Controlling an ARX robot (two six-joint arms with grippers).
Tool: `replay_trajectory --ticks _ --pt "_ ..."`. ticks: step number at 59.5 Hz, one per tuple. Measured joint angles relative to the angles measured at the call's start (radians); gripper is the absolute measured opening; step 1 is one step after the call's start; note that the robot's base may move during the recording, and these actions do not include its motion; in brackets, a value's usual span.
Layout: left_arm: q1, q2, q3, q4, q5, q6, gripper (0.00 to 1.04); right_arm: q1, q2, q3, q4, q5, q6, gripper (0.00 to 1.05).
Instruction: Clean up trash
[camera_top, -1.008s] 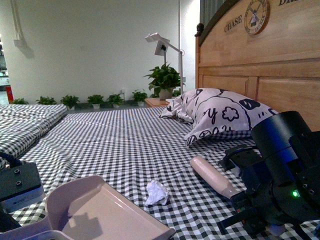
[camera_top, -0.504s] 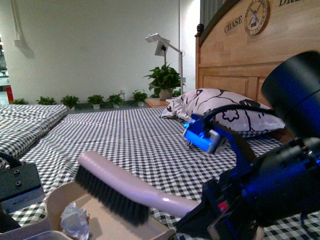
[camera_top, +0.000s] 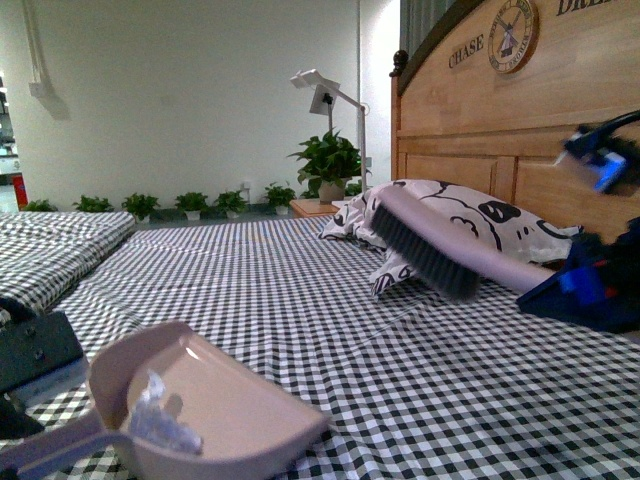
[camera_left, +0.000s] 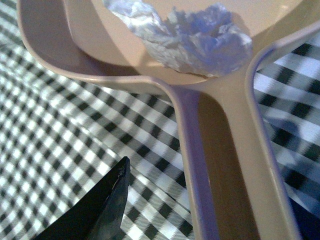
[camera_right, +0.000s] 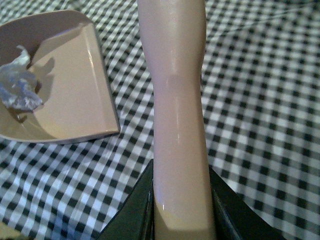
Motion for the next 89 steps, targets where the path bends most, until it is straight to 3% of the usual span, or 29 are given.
replay_trajectory --ticks 10,15,27,34,46,60,89 --pt "0.016 -0.051 0.009 0.117 -0.103 -0.192 0.62 -0.123 -0.143 -0.048 0.005 -0.075 0.114 0.21" --pt "0.020 -0.074 0.017 0.158 -0.198 -0.275 0.62 -0.167 -0.216 -0.053 0.004 -0.118 0.172 0.21" --pt "0.018 -0.204 0.006 0.214 -0.290 -0.381 0.62 -0.212 -0.386 -0.066 0.028 -0.193 0.327 0.21" --pt "-0.024 -0.317 -0.044 0.223 -0.308 -0.419 0.62 -0.229 -0.486 -0.087 0.052 -0.222 0.420 0.21" --pt "-0.169 -0.531 -0.159 0.213 -0.407 -0.444 0.62 -0.264 -0.655 -0.154 0.075 -0.232 0.590 0.21" --pt "-0.229 -0.657 -0.201 0.197 -0.483 -0.473 0.62 -0.254 -0.762 -0.169 0.040 -0.212 0.629 0.21" --pt "-0.252 -0.708 -0.229 0.166 -0.499 -0.499 0.62 -0.228 -0.803 -0.171 -0.009 -0.175 0.608 0.21"
